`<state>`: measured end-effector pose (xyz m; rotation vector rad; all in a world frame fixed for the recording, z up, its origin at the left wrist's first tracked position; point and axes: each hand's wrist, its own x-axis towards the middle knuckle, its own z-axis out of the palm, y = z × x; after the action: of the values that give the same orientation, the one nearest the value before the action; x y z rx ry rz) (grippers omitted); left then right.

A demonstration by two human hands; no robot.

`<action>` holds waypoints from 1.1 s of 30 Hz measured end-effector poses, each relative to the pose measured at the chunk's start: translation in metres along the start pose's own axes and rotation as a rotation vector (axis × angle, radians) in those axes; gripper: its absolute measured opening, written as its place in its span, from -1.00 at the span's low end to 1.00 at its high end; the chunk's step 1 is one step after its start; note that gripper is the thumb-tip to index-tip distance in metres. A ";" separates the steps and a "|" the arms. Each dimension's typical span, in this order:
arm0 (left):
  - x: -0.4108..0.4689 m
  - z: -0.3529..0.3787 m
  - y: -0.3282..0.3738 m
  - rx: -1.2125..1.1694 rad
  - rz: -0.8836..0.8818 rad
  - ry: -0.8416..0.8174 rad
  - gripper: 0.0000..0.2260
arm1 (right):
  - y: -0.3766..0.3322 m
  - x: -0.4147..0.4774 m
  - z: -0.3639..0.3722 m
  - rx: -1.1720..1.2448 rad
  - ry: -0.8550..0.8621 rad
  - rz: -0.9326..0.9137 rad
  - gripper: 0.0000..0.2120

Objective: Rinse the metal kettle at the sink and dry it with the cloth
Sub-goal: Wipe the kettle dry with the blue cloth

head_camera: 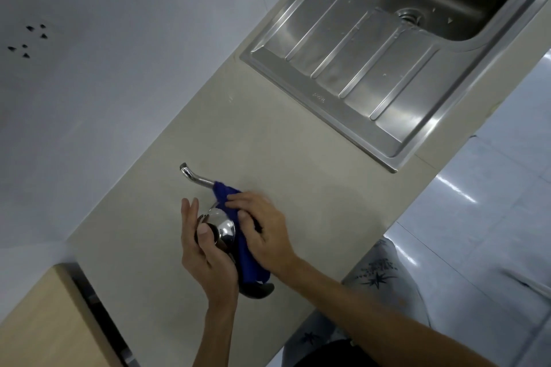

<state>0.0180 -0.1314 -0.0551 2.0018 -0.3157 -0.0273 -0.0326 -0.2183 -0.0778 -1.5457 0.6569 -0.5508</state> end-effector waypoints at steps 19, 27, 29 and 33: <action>-0.002 0.002 -0.004 -0.092 -0.052 0.030 -0.58 | 0.041 0.050 -0.022 0.183 -0.154 0.434 -0.82; -0.001 0.002 0.001 -0.061 -0.085 0.055 -0.56 | 0.044 -0.009 -0.005 0.092 0.020 0.201 -0.73; -0.002 0.000 0.000 -0.042 -0.079 0.056 -0.54 | 0.060 -0.003 -0.015 0.146 0.016 0.345 -0.73; -0.001 0.001 0.002 -0.036 -0.096 0.060 -0.54 | 0.020 -0.037 0.000 0.129 -0.002 0.167 -0.68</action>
<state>0.0167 -0.1327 -0.0535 1.9769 -0.1791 -0.0338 -0.0612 -0.1928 -0.0962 -1.3566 0.7272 -0.4566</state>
